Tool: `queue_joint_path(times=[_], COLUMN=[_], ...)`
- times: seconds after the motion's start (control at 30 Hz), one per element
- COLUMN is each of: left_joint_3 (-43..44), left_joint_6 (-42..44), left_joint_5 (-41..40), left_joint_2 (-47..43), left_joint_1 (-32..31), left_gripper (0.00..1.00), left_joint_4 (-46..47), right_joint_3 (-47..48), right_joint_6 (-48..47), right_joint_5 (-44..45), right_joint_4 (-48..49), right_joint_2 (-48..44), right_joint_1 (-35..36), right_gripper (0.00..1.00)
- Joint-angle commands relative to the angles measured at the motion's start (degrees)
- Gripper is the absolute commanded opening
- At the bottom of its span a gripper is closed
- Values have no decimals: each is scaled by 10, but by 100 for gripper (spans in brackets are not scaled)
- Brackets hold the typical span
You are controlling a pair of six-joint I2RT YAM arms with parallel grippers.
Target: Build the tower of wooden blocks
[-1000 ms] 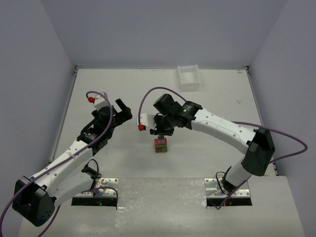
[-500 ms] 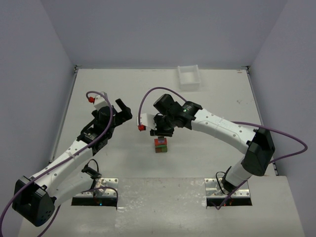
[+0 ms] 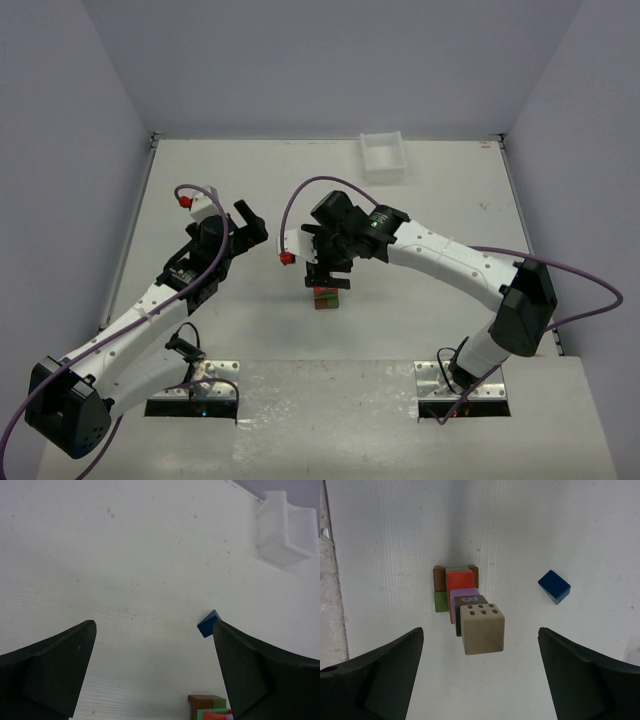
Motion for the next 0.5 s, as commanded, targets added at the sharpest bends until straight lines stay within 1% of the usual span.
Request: queue_joint_path(times=[0.0, 0.23, 0.33, 0.4, 0.47], left_joint_3=[4, 13, 24, 27, 32], left_joint_6=[5, 20, 39, 54, 66], left_joint_5=[8, 35, 49, 65, 71], left_joint_2=[0, 16, 26, 27, 26], left_joint_1=[3, 4, 3, 4, 4], left_gripper=[100, 100, 100, 100, 100], left_joint_4=[21, 30, 32, 36, 32], right_joint_3=[36, 71, 80, 87, 105], right_joint_6=[11, 18, -2, -18, -23], right_joint_5=[-11, -12, -12, -37, -78], right_joint_4=[-4, -6, -2, 5, 10], right_joint_2=[-20, -47, -65, -82, -86], right_joint_1=[1, 1, -3, -20, -59], right_gripper=[99, 99, 99, 99, 99])
